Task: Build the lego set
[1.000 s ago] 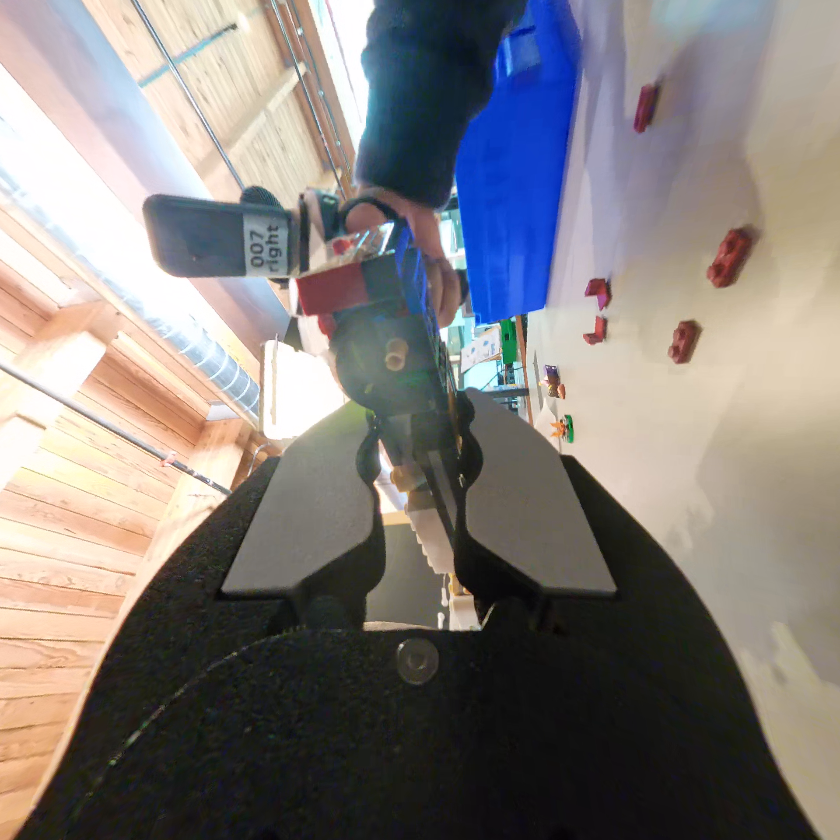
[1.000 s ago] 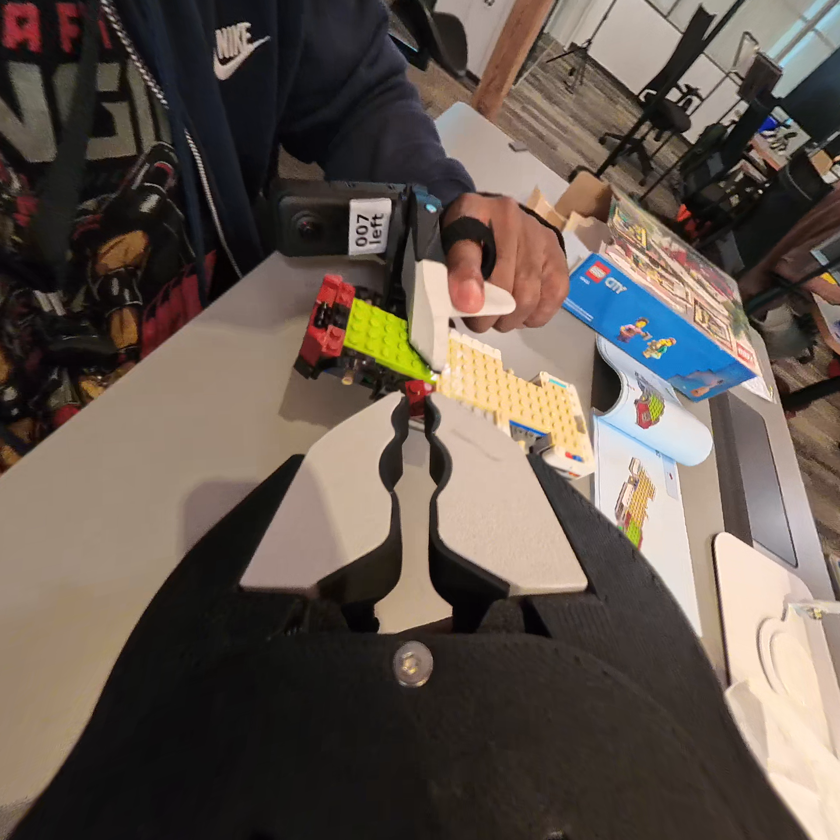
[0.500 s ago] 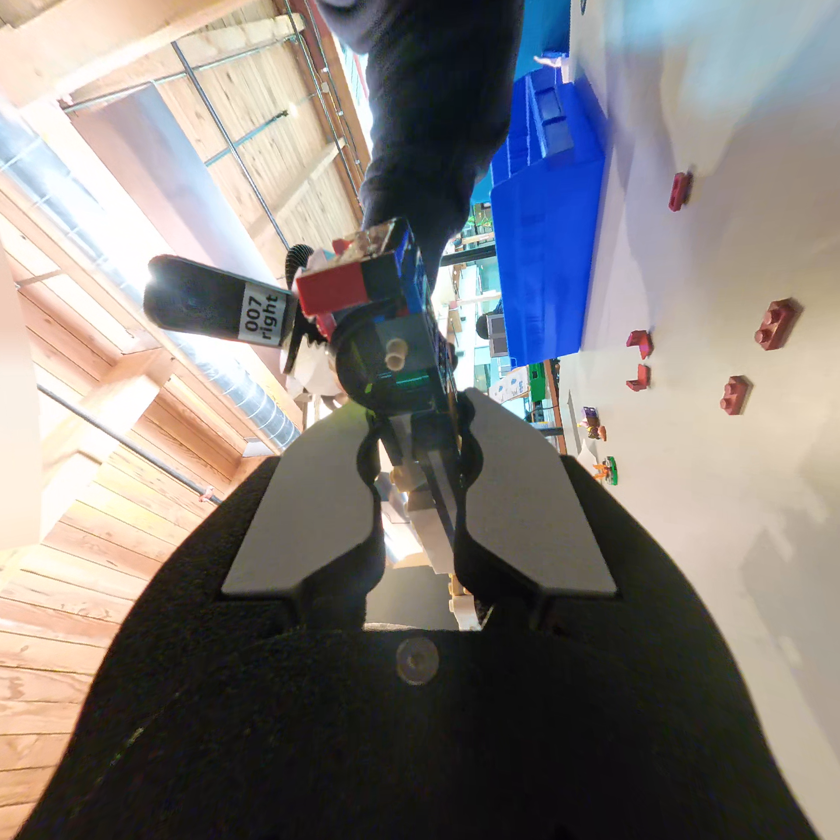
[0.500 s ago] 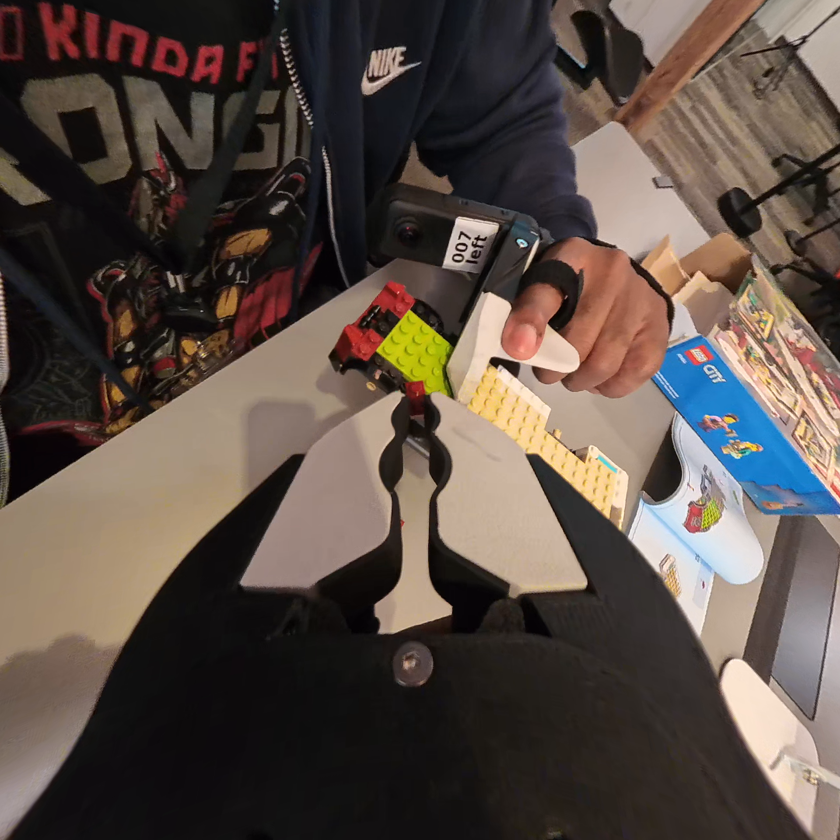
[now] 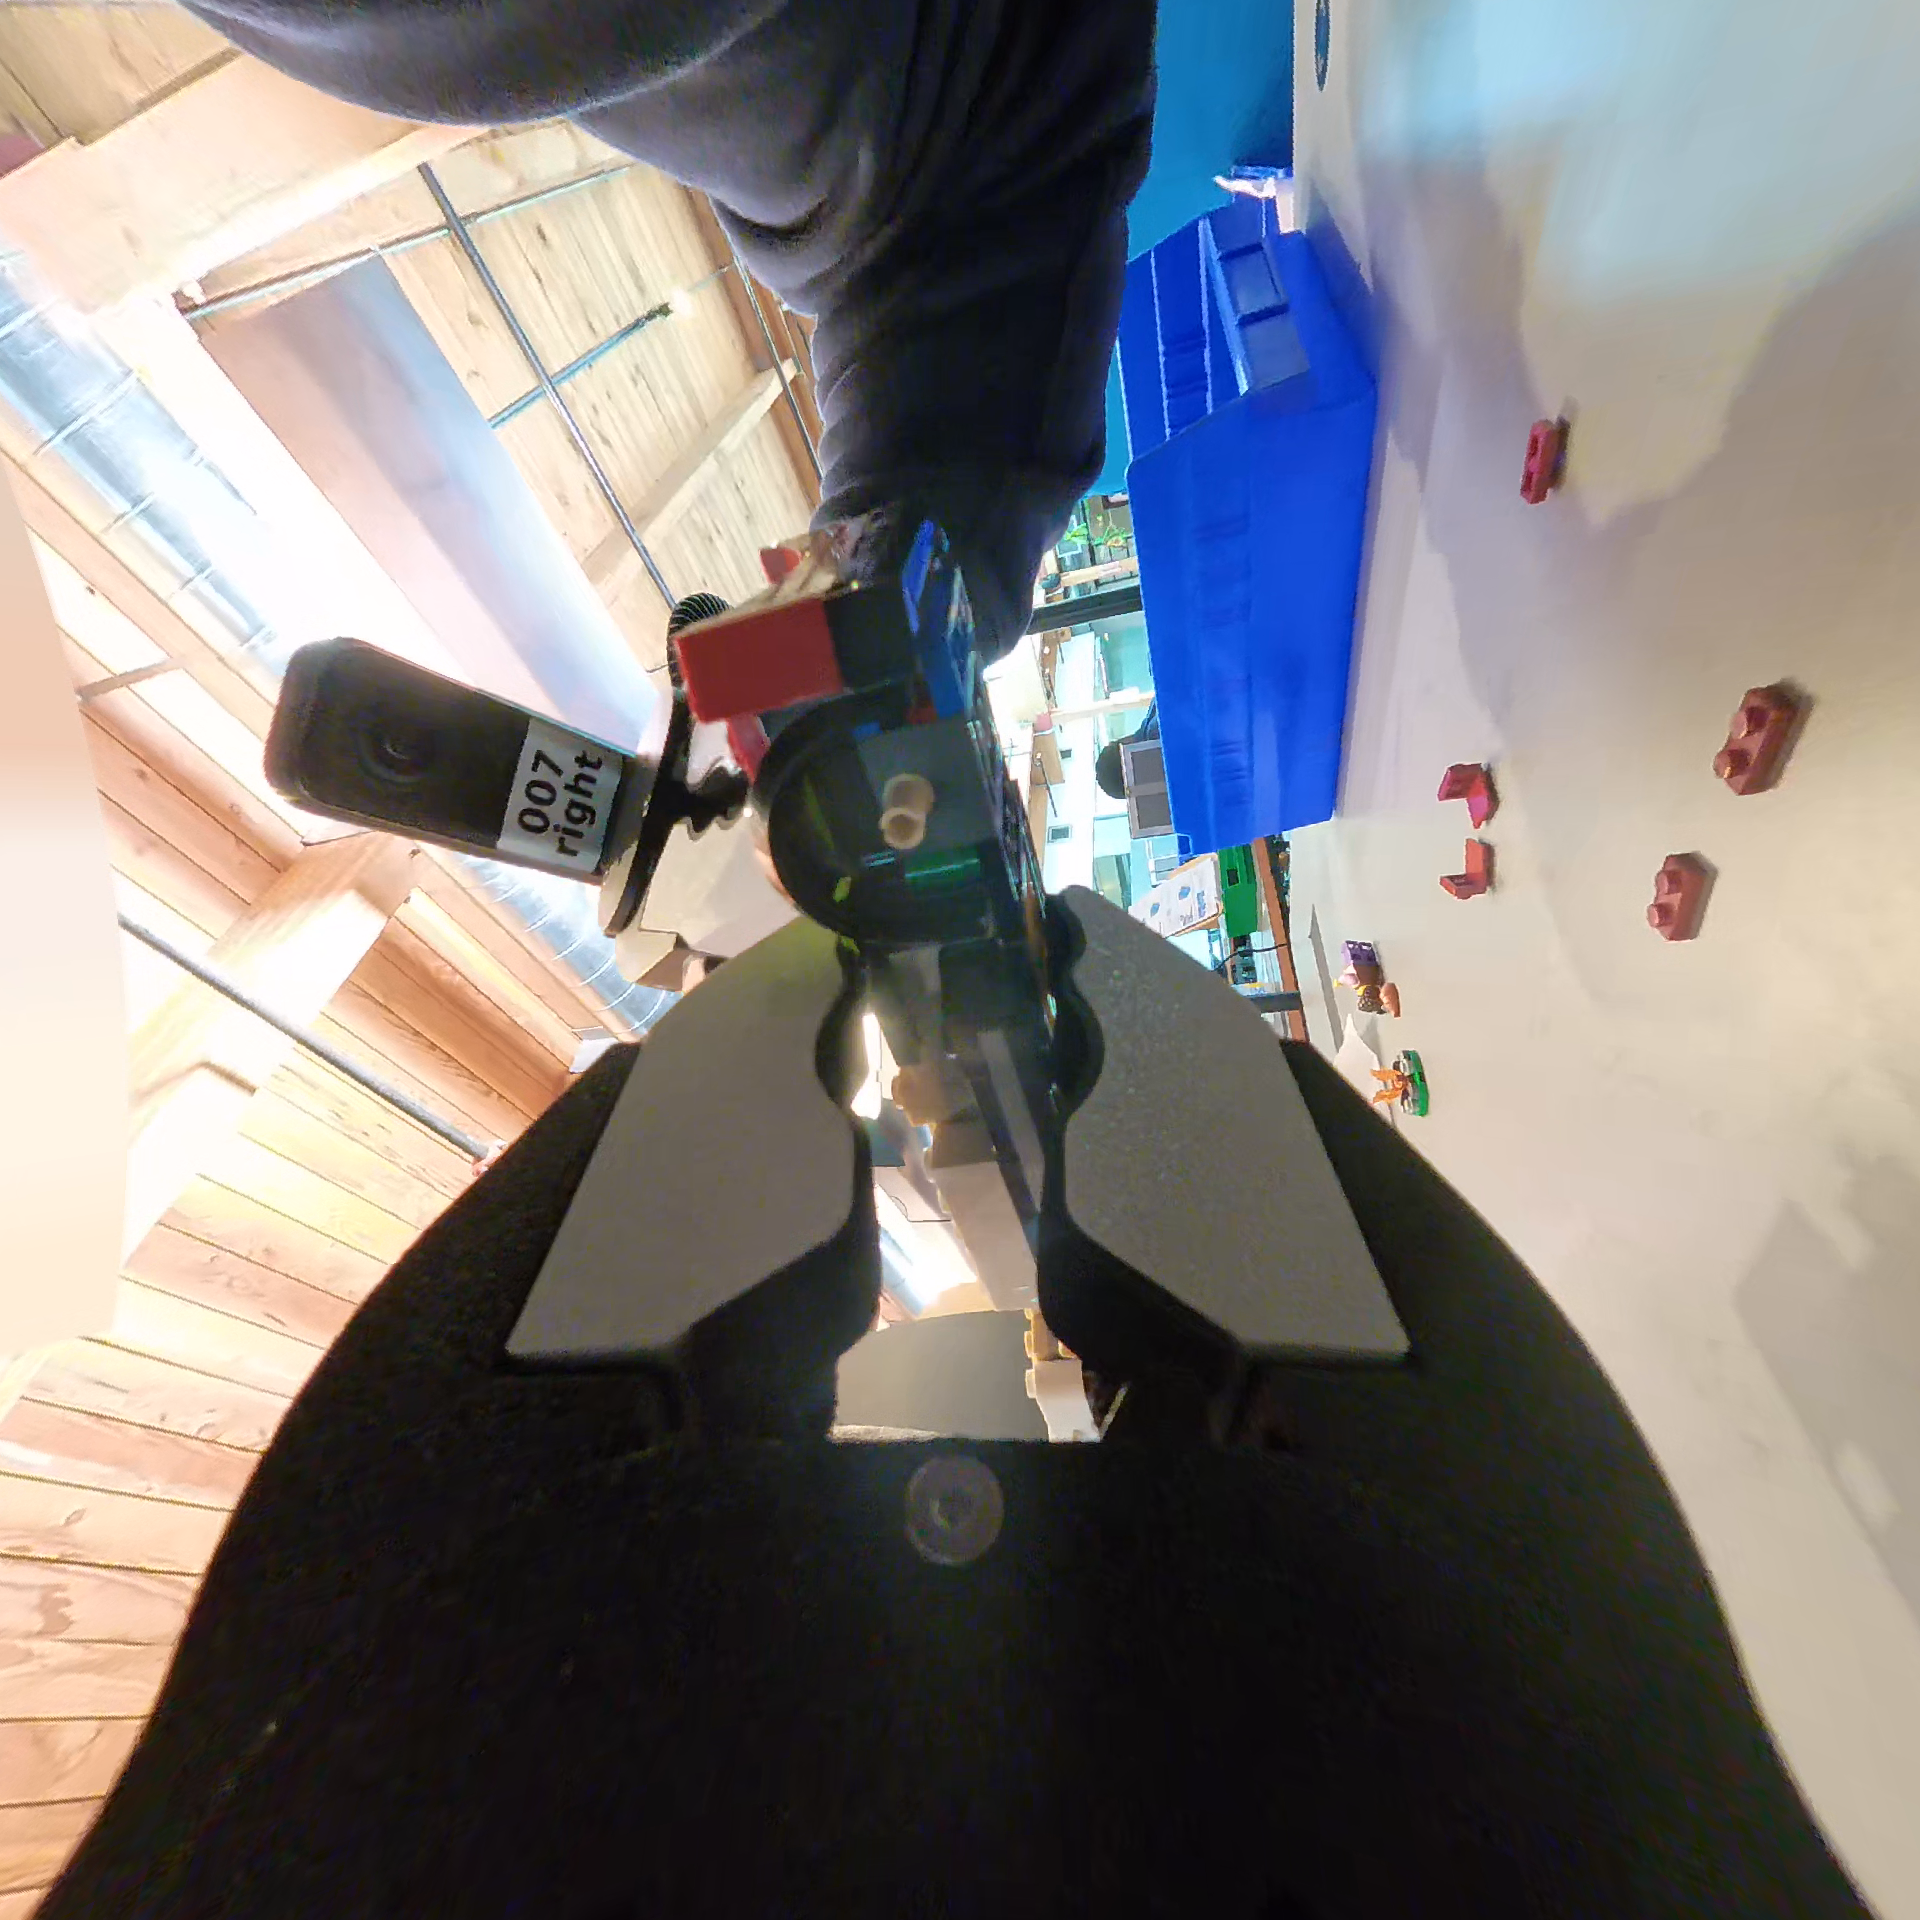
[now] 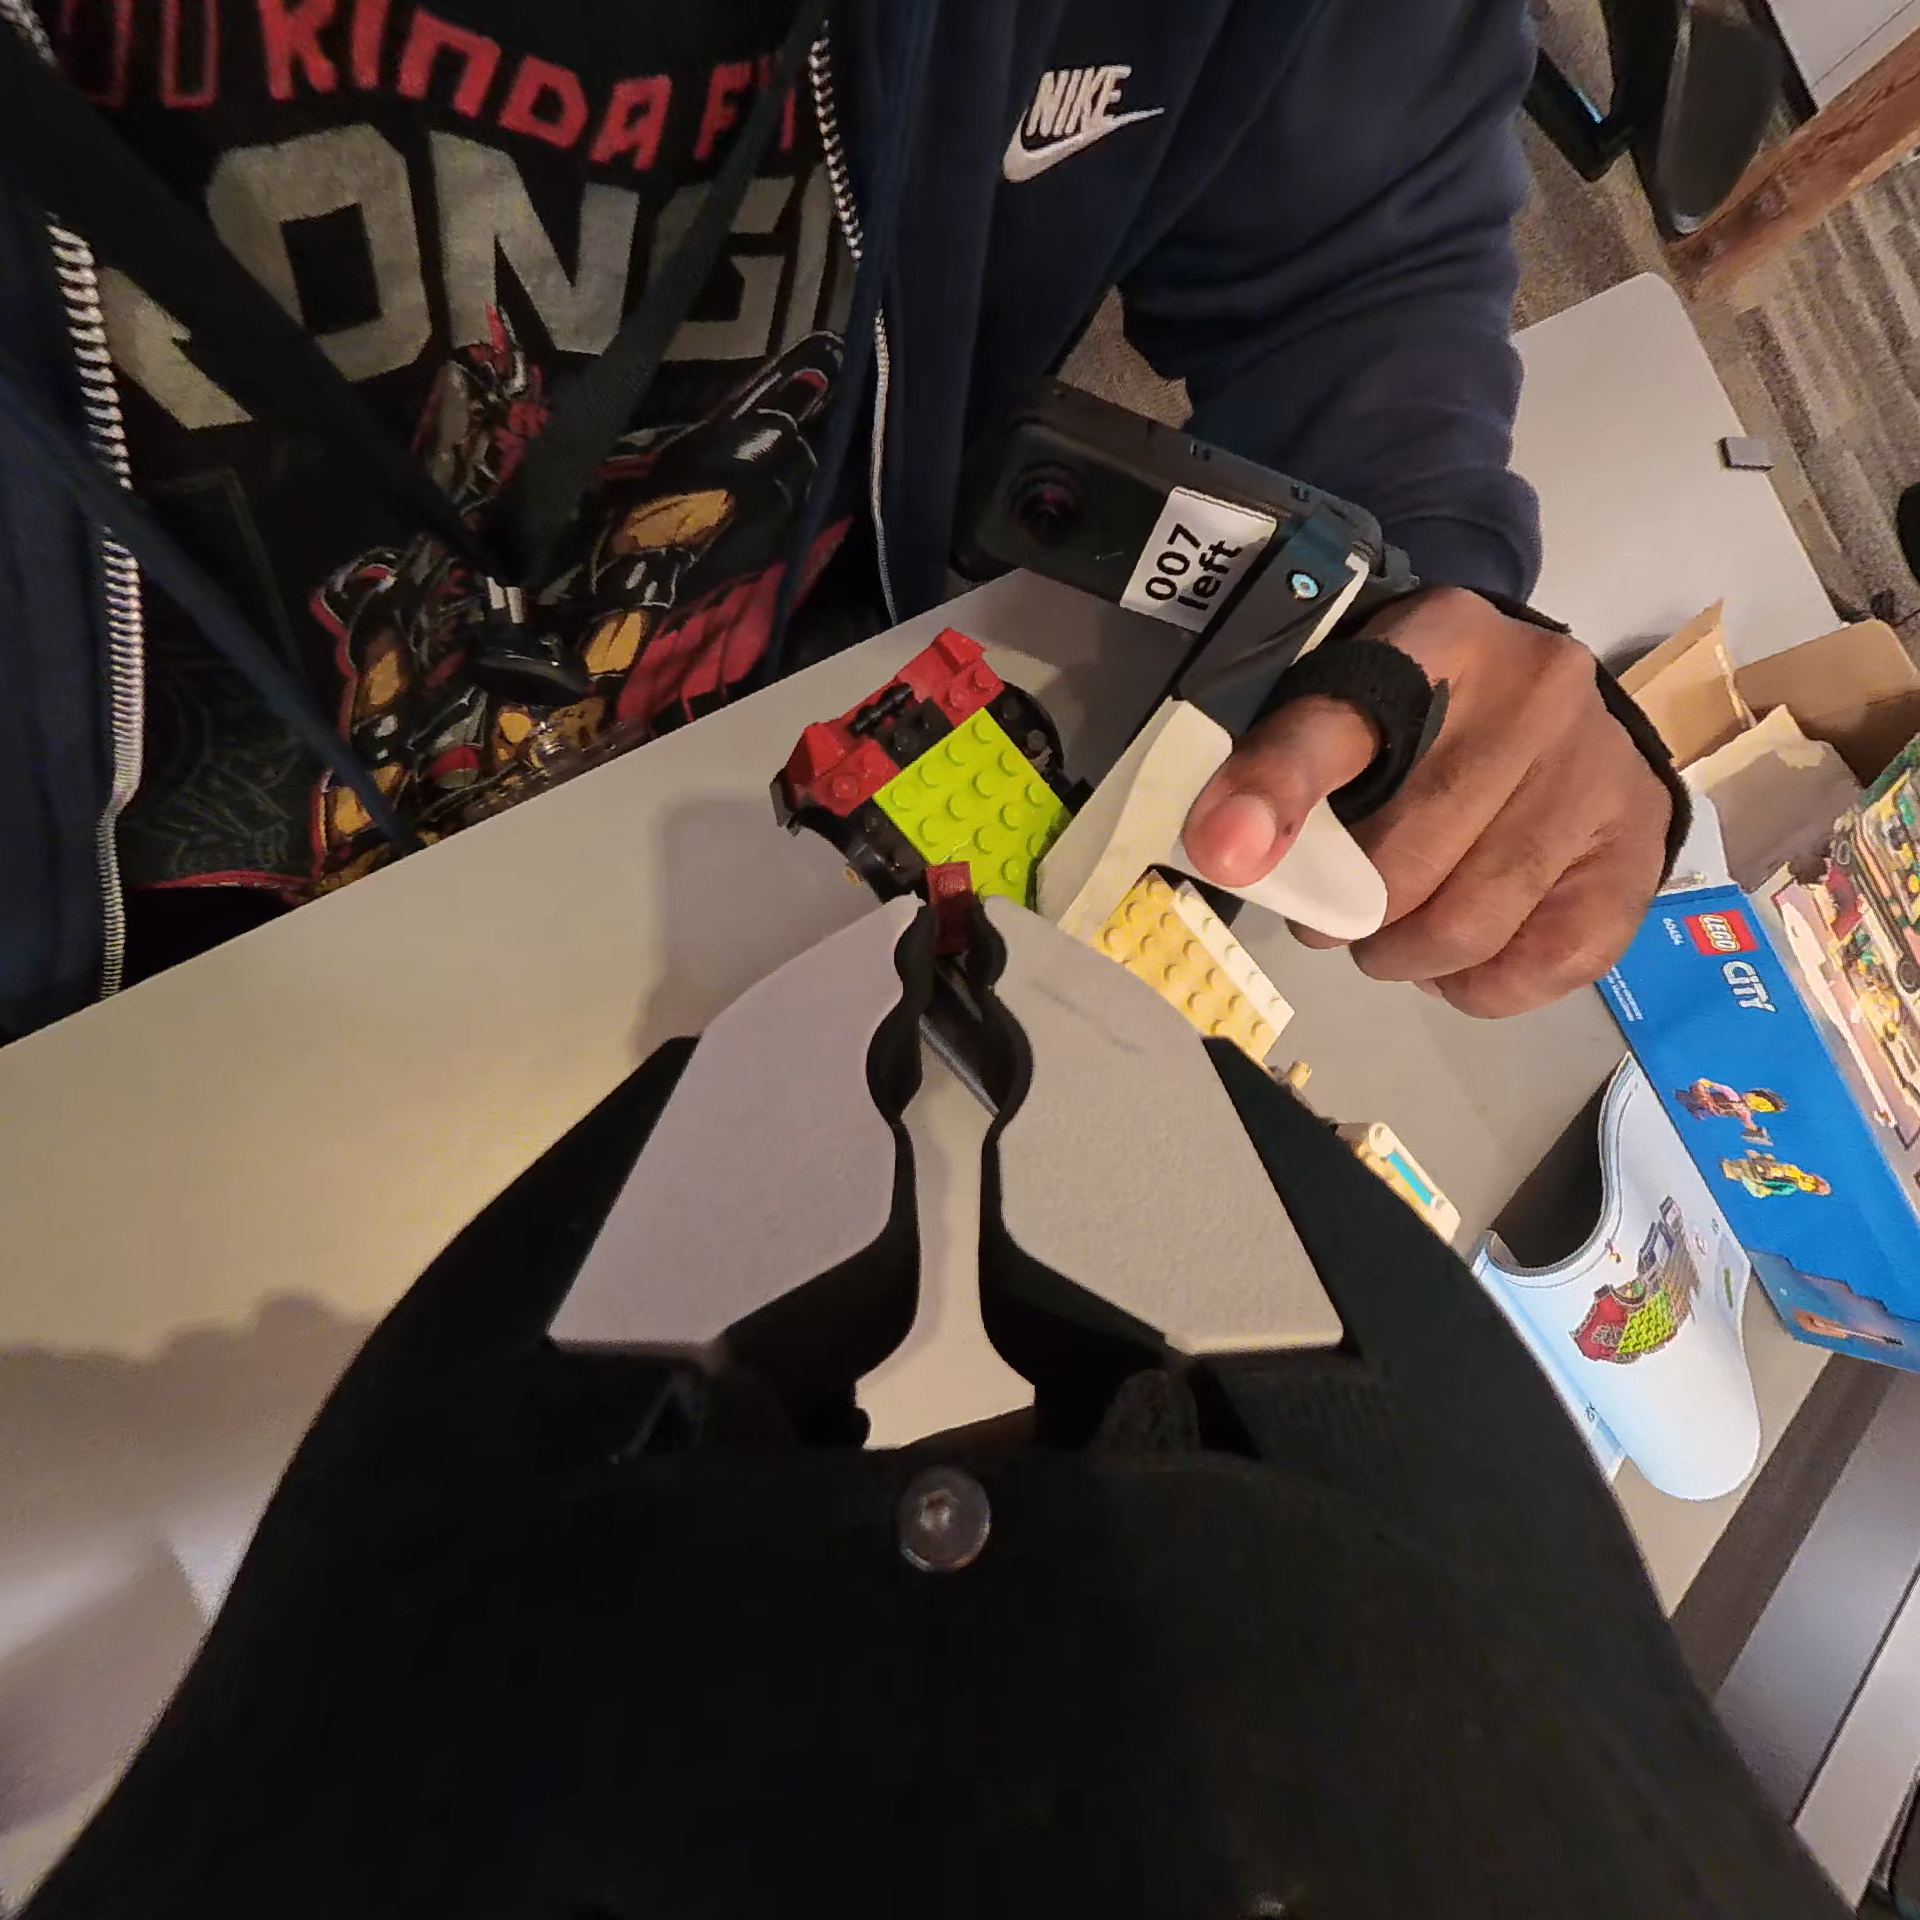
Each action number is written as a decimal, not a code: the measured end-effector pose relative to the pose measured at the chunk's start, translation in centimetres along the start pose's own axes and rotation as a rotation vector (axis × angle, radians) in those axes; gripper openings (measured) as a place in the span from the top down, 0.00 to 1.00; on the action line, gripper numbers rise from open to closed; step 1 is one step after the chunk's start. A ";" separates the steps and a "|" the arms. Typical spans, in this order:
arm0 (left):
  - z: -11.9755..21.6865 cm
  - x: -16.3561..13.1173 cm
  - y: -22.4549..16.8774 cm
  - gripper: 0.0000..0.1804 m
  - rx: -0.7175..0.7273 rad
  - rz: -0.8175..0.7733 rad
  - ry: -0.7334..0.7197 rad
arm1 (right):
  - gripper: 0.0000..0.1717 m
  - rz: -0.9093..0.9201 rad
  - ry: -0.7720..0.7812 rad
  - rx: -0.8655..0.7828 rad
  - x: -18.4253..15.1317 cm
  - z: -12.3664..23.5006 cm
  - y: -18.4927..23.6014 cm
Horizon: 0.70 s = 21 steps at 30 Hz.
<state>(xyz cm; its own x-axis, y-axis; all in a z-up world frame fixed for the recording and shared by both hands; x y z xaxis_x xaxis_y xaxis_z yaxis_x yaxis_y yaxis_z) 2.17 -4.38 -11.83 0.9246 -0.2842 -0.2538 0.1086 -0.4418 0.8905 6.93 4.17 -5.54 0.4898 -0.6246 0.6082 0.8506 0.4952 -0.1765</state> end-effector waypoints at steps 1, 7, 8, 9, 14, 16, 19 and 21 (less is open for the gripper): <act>0.0 0.0 0.0 0.82 -0.002 0.001 0.001 | 0.97 0.001 0.002 0.001 0.0 -0.1 0.0; 0.1 -0.2 -0.3 0.82 -0.005 -0.006 0.010 | 0.97 -0.007 0.019 -0.029 -0.5 0.1 0.1; 0.1 -0.2 -0.4 0.82 -0.005 -0.005 0.010 | 0.97 -0.007 0.021 -0.035 -0.6 0.1 0.1; 0.1 -0.2 -0.3 0.82 -0.004 -0.003 0.009 | 0.97 -0.007 0.023 -0.042 -0.7 0.1 0.1; 0.1 -0.2 -0.7 0.82 -0.004 -0.006 0.012 | 0.97 -0.007 0.031 -0.056 -0.9 0.2 0.1; -0.1 -0.2 -0.8 0.82 -0.005 -0.006 0.015 | 0.97 -0.005 0.032 -0.061 -1.0 0.2 0.1; -0.2 -0.3 -0.9 0.82 -0.008 -0.009 0.019 | 0.97 -0.001 0.037 -0.061 -1.0 0.2 0.1; -0.2 -0.3 -1.1 0.82 -0.009 -0.011 0.019 | 0.97 0.002 0.042 -0.062 -1.1 0.2 0.1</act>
Point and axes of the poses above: each gripper's, where its closed fingertips meet, z back along the fingers, x out of its top, y = z × x across the jaws, the point moved 7 cm from there along z, back along the fingers, and after that the axes turned 12 degrees about x, right-handed, at the moved point
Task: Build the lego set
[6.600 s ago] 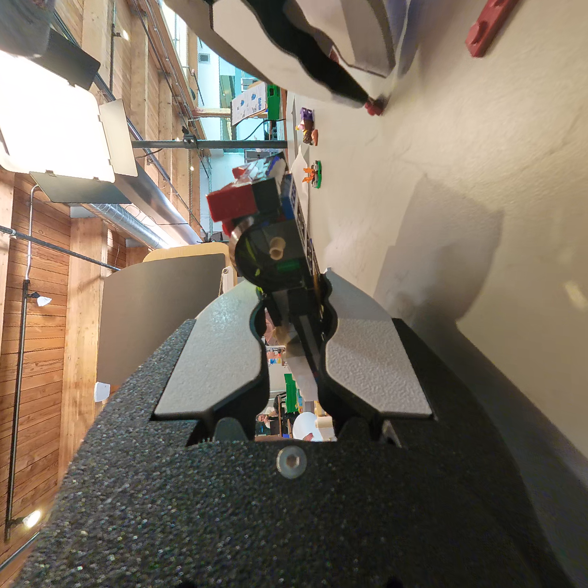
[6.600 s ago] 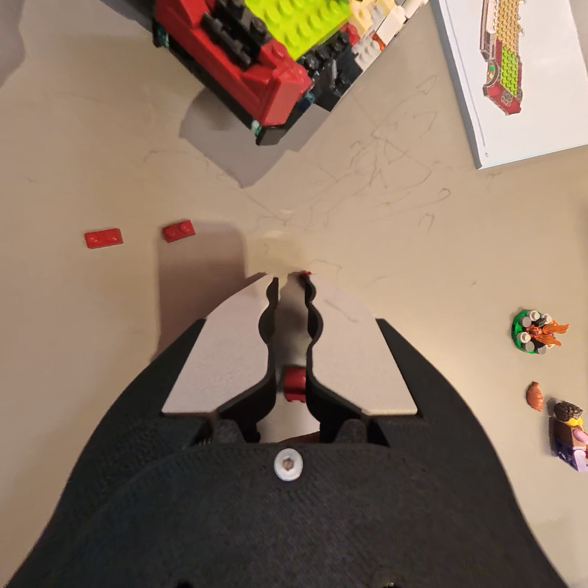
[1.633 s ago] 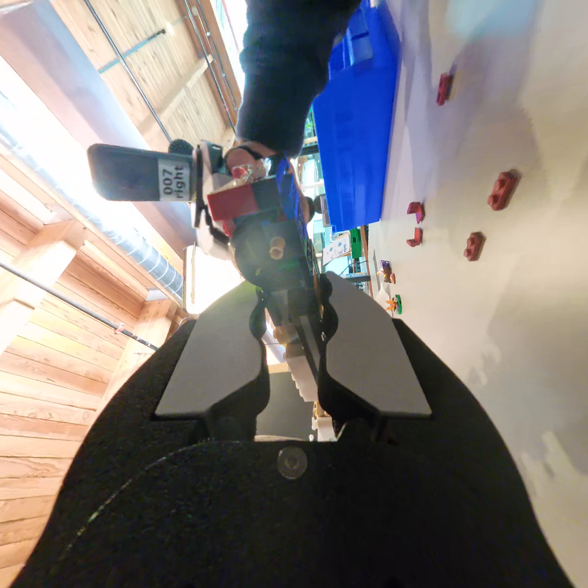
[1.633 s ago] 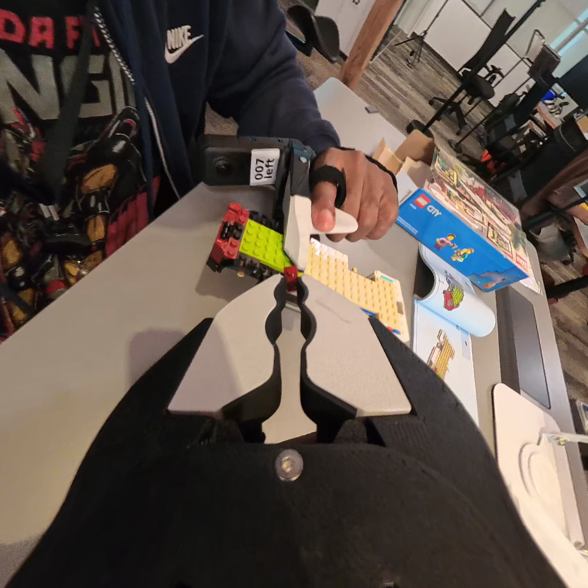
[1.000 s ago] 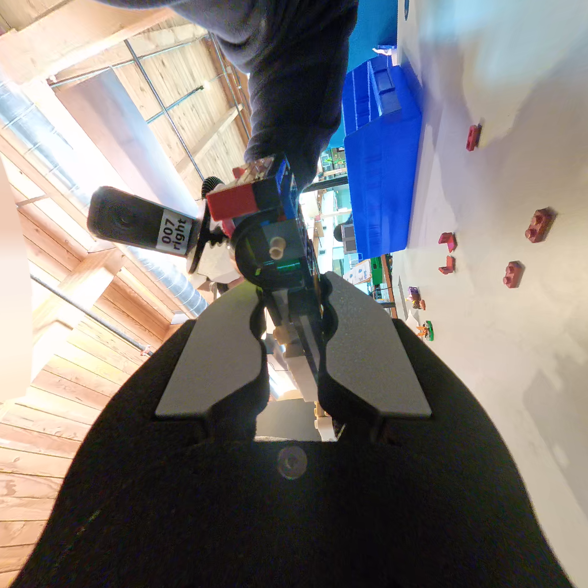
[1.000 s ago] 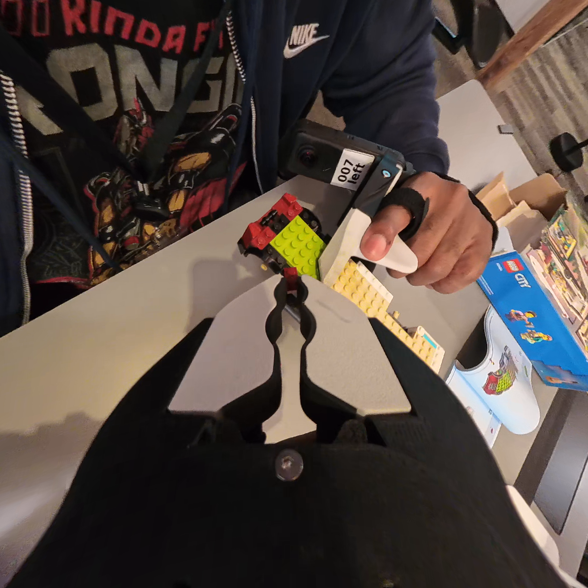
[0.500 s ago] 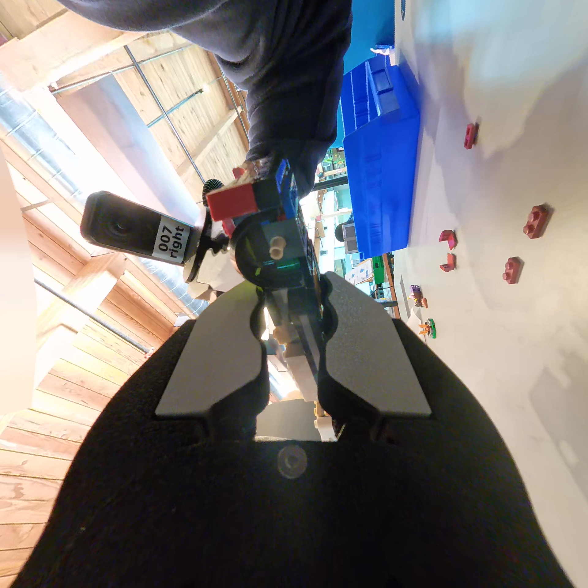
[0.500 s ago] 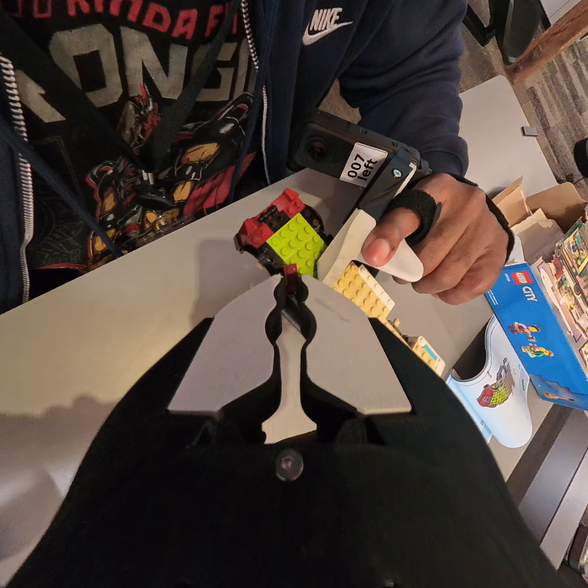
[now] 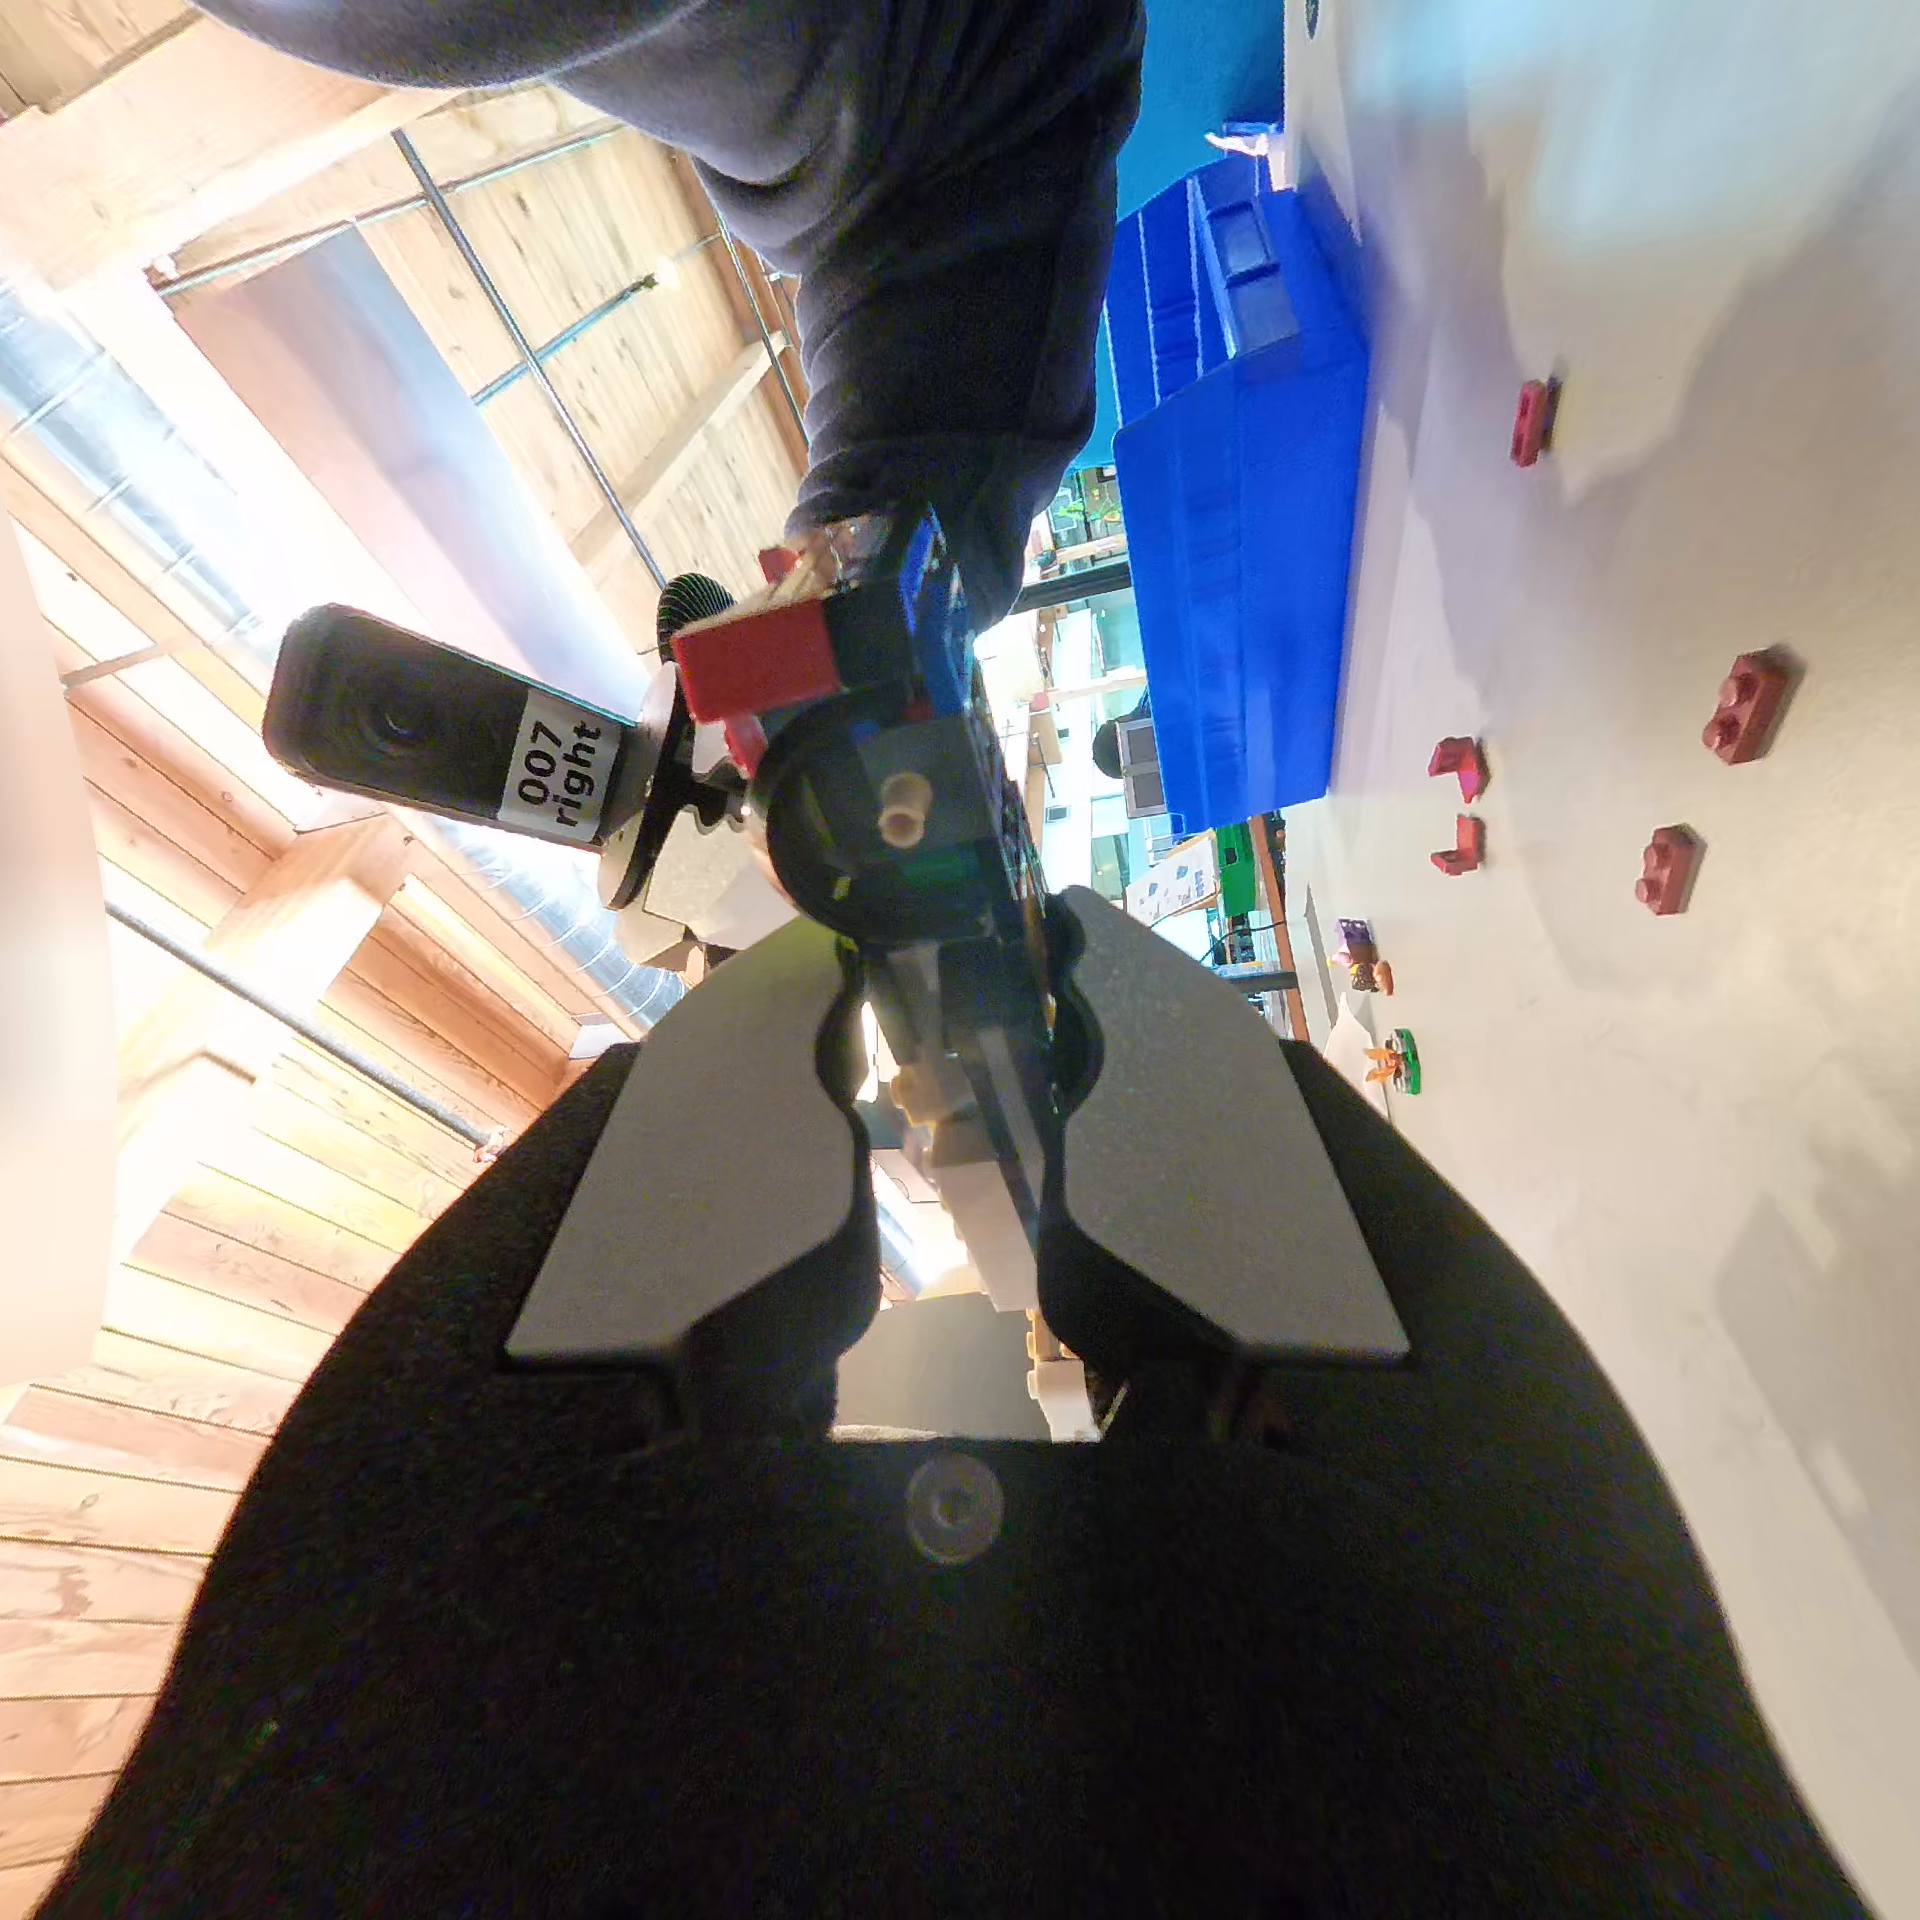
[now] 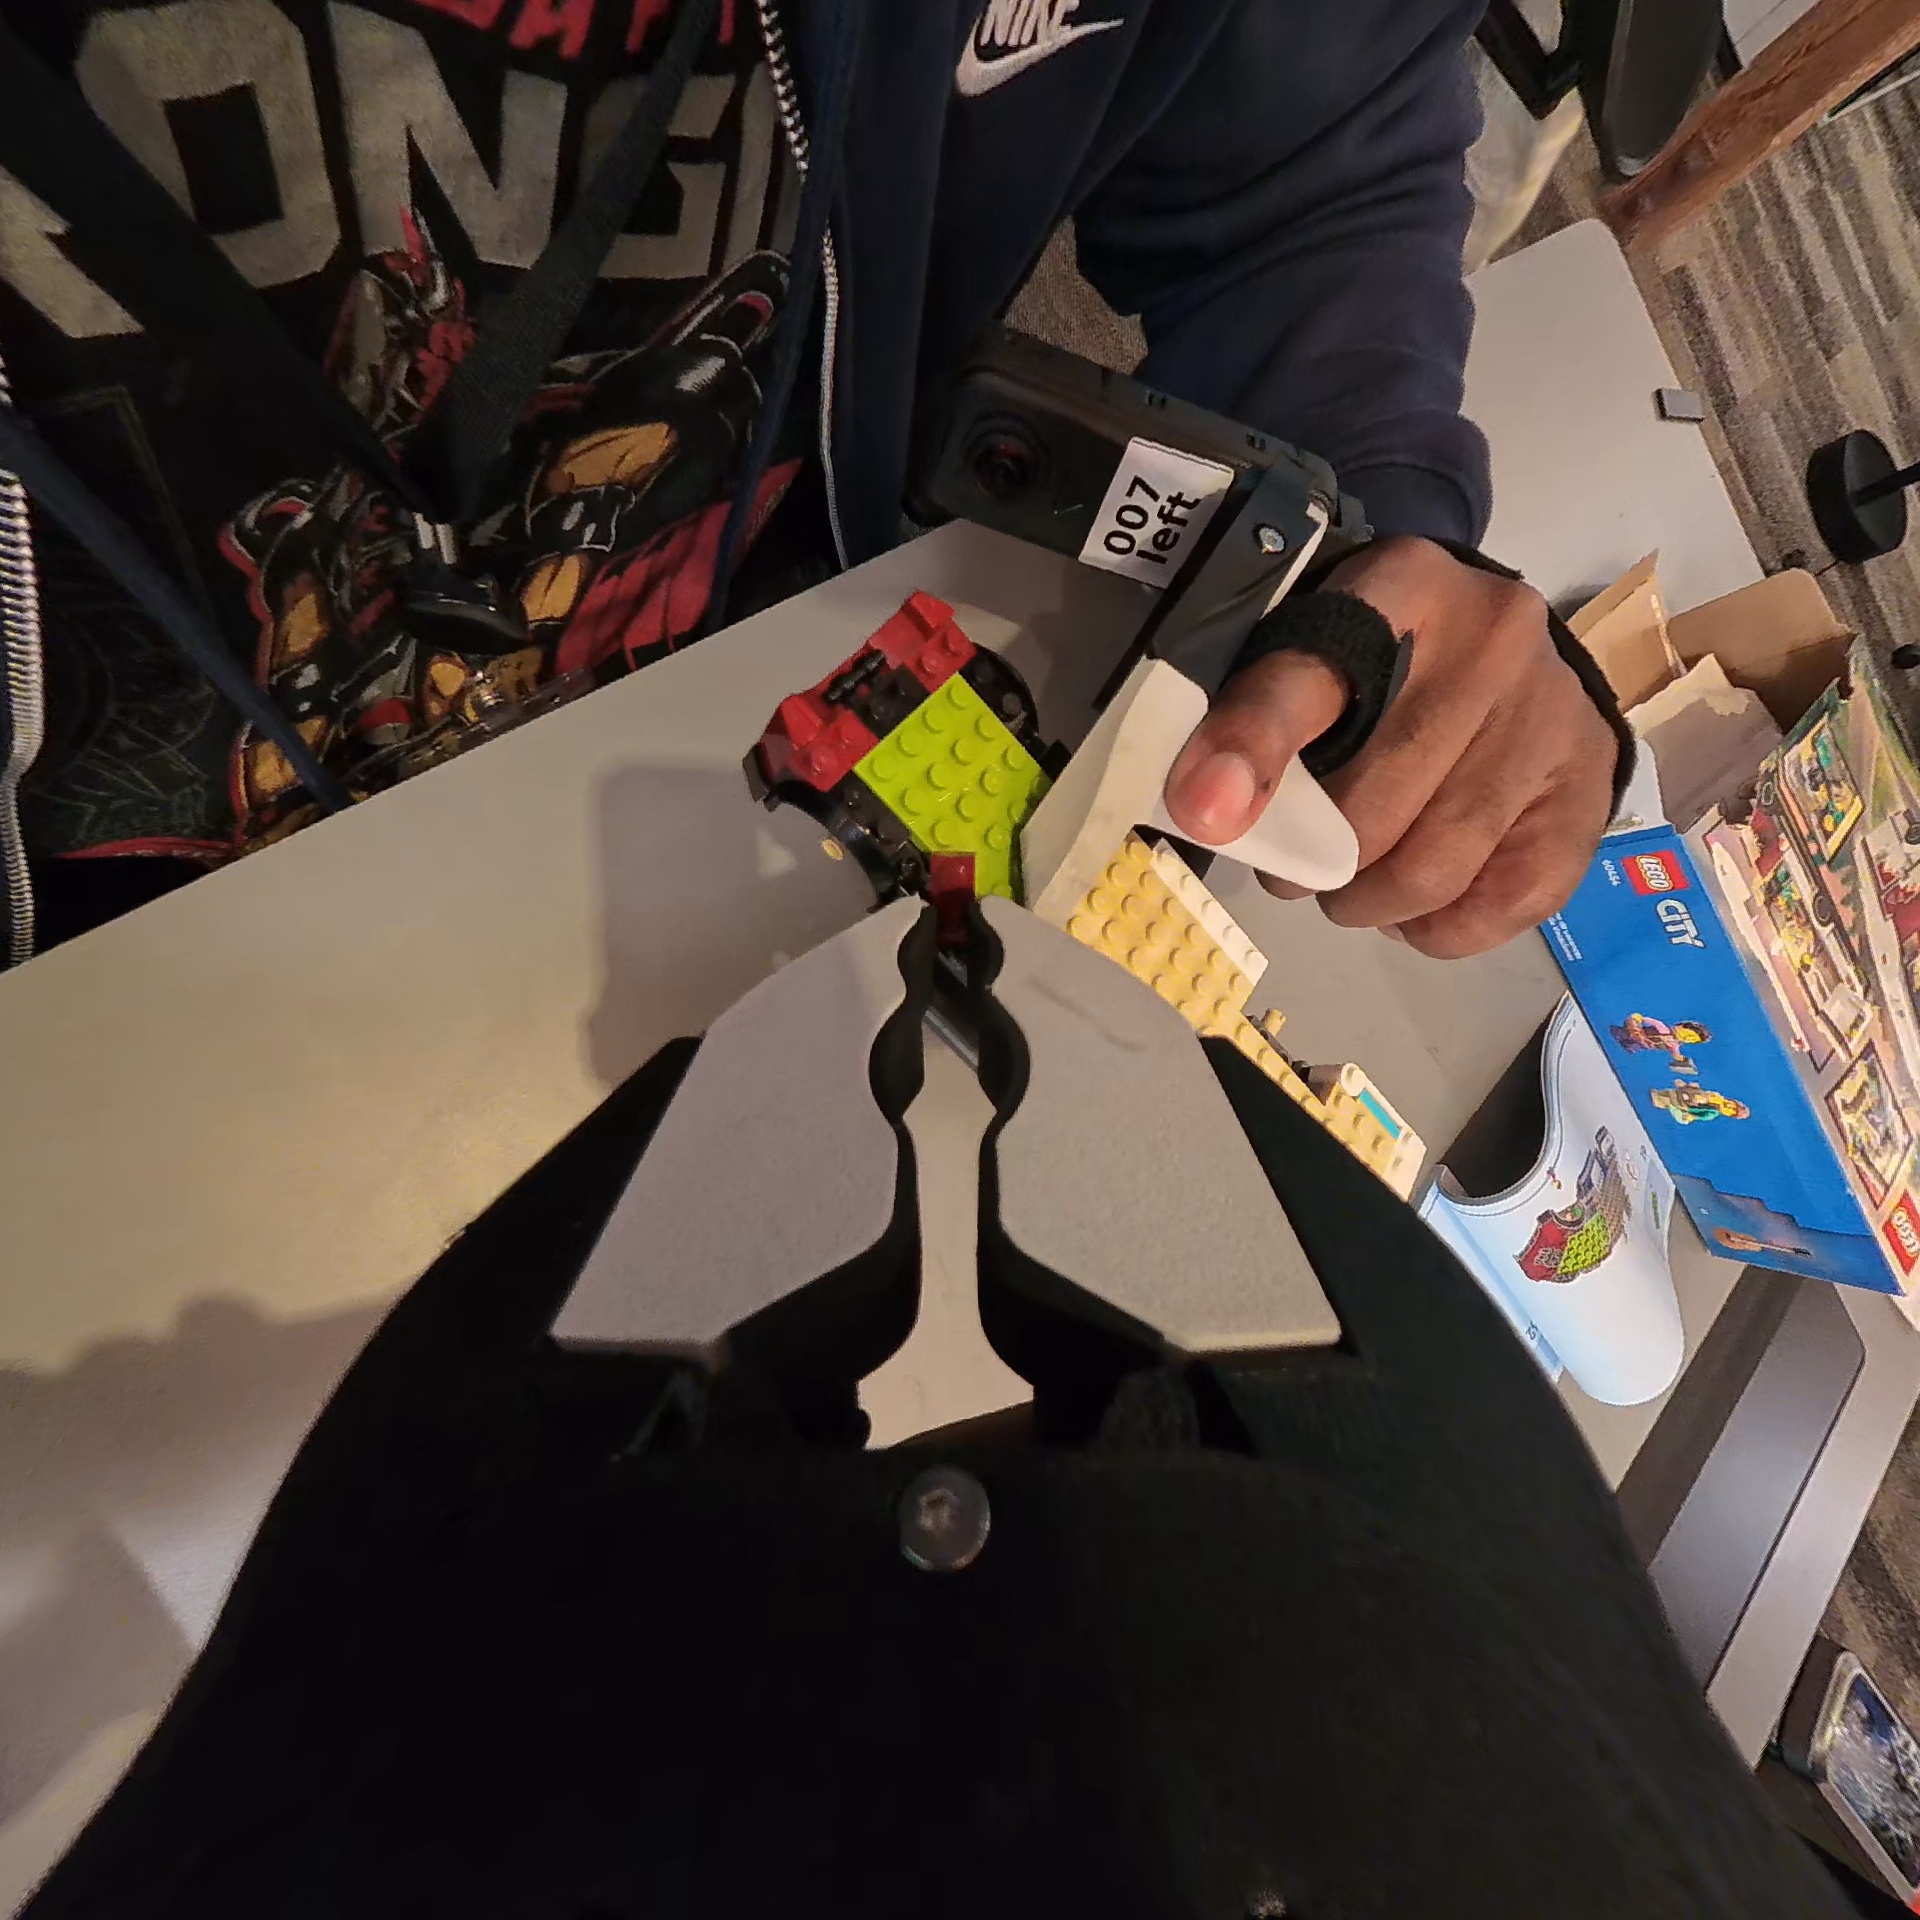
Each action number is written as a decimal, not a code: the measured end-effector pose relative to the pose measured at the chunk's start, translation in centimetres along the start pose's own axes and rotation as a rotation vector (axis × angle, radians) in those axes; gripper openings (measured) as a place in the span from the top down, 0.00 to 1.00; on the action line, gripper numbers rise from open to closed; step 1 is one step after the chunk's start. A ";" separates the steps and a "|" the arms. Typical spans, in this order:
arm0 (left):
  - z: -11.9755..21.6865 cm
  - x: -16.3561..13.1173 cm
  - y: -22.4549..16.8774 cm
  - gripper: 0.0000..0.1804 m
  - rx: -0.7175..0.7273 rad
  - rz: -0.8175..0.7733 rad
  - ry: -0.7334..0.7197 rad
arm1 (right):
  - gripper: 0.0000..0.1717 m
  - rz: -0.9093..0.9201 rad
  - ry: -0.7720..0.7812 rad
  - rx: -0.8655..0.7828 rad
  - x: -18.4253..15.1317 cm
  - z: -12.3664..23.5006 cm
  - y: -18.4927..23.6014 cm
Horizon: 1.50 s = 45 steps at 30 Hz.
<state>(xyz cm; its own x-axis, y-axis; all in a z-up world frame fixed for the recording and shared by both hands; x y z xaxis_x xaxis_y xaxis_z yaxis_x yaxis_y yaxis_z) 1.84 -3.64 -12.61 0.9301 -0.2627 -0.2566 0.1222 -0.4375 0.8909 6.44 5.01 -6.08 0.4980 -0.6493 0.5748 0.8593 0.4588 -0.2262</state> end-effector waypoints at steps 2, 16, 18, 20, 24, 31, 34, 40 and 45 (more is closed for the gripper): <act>0.0 -0.1 0.0 0.82 0.001 -0.001 0.003 | 0.97 0.000 0.000 0.001 0.0 0.0 0.0; 0.3 -0.2 0.5 0.82 0.001 -0.015 0.008 | 0.97 0.058 0.077 0.043 0.6 0.1 -0.4; 0.2 -0.3 0.5 0.82 0.001 -0.015 0.011 | 0.97 0.060 0.083 0.035 0.6 0.2 -0.4; 0.2 -0.3 0.4 0.82 0.002 -0.016 0.013 | 0.97 0.059 0.087 0.028 0.5 0.2 -0.3; 0.0 -0.3 0.4 0.82 0.006 -0.018 0.018 | 0.95 0.054 0.094 0.004 0.5 0.4 -0.3; -0.3 -0.6 0.2 0.82 0.016 -0.025 0.035 | 0.94 0.015 0.087 -0.098 0.2 1.2 -0.3; 0.0 -0.8 0.2 0.82 0.020 -0.031 0.049 | 0.94 -0.027 0.030 -0.227 0.1 1.9 0.5; 0.4 -0.9 0.1 0.82 0.012 -0.012 0.062 | 0.92 -0.038 -0.007 -0.463 -1.3 0.2 3.1; 0.6 -1.1 -0.4 0.83 -0.013 -0.016 0.076 | 0.90 -0.014 0.039 -0.561 -2.7 -1.3 3.8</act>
<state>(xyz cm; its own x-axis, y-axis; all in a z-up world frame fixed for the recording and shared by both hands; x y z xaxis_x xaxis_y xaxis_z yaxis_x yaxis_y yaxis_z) 0.55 -3.65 -12.88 0.9517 -0.1895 -0.2418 0.1411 -0.4294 0.8920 8.51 7.74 -9.47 0.4807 -0.6797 0.5539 0.7913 0.0642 -0.6080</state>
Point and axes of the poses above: each gripper's, where its closed fingertips meet, z back along the fingers, x out of its top, y = z × x across the jaws, the point moved 7 cm from there along z, back along the fingers, and after that the axes turned 12 degrees about x, right-handed, at the moved point
